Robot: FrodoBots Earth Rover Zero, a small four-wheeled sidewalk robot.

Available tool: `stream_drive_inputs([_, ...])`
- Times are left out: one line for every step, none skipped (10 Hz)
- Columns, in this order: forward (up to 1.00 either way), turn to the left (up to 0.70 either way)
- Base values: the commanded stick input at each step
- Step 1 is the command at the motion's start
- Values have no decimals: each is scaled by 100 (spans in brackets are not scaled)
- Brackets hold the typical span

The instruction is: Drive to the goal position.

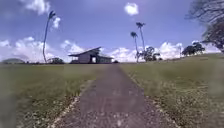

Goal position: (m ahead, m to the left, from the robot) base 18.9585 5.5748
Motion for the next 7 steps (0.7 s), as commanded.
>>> stream_drive_inputs([100,0])
stream_drive_inputs([100,0])
stream_drive_inputs([100,0])
stream_drive_inputs([100,0])
stream_drive_inputs([100,0])
stream_drive_inputs([100,0])
stream_drive_inputs([100,0])
